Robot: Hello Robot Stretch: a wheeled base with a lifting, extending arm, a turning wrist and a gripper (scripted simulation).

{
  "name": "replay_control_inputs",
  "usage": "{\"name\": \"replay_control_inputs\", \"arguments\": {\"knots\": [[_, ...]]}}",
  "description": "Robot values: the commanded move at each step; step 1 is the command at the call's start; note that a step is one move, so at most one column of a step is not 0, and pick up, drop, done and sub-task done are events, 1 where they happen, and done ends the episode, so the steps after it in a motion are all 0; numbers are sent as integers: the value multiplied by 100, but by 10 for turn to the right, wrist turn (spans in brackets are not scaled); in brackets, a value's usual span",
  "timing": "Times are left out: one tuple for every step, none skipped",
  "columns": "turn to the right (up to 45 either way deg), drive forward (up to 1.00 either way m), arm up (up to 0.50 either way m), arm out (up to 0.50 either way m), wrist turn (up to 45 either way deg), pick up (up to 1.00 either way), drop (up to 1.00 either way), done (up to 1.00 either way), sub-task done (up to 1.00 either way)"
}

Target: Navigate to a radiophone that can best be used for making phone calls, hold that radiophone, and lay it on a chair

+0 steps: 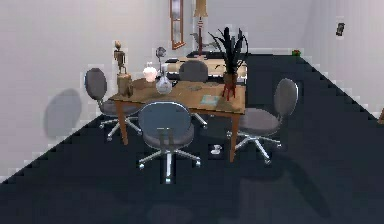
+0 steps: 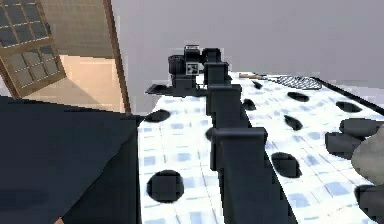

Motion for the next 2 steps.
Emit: {"name": "replay_control_inputs", "arguments": {"knots": [[0,0,0,0,-450,0,0,0,0],[0,0,0,0,-450,0,0,0,0]]}}
